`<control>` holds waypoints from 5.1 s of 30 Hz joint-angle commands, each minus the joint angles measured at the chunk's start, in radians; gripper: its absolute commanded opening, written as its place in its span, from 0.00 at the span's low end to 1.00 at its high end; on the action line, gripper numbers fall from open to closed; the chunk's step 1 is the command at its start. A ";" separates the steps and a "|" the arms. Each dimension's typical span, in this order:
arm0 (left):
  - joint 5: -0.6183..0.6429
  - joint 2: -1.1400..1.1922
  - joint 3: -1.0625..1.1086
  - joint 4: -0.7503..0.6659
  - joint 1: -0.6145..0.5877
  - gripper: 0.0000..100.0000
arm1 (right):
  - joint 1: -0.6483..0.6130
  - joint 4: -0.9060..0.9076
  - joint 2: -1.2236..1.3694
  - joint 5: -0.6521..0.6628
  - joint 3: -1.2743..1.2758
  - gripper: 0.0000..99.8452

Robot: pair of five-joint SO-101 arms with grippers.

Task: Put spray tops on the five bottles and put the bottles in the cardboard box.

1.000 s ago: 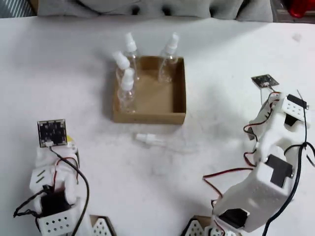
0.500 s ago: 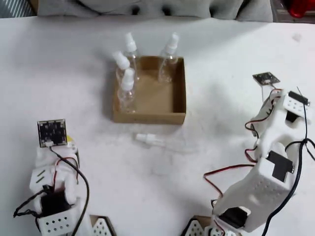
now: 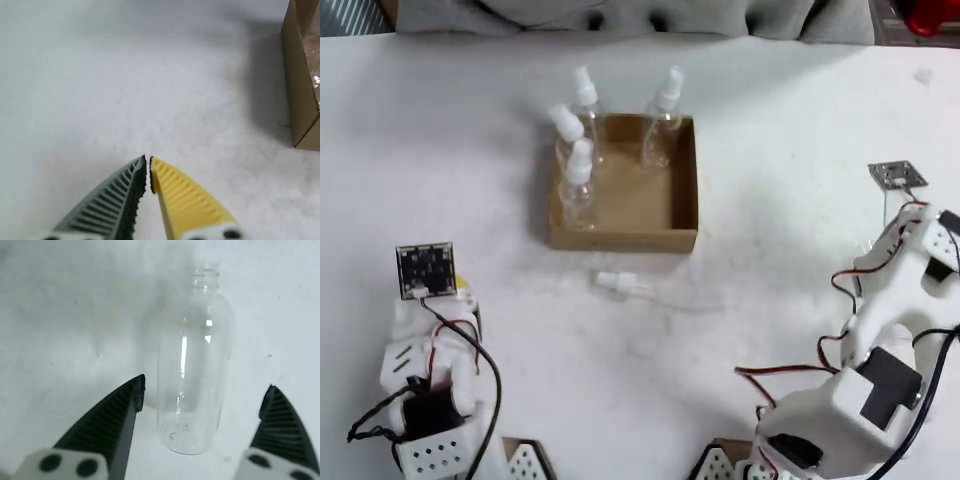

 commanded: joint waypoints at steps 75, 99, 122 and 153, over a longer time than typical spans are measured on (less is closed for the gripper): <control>0.695 1.049 -0.709 0.129 0.777 0.30 | -0.028 -0.005 -0.053 0.064 0.003 0.02; 0.953 1.399 -0.638 -0.279 0.834 0.30 | -0.033 -0.085 -0.053 0.066 0.072 0.02; 0.959 1.666 -0.704 -0.385 0.860 0.29 | -0.036 -0.130 -0.053 0.066 0.104 0.02; 0.678 1.483 -0.632 -0.153 0.865 0.06 | -0.036 -0.130 -0.054 0.066 0.100 0.02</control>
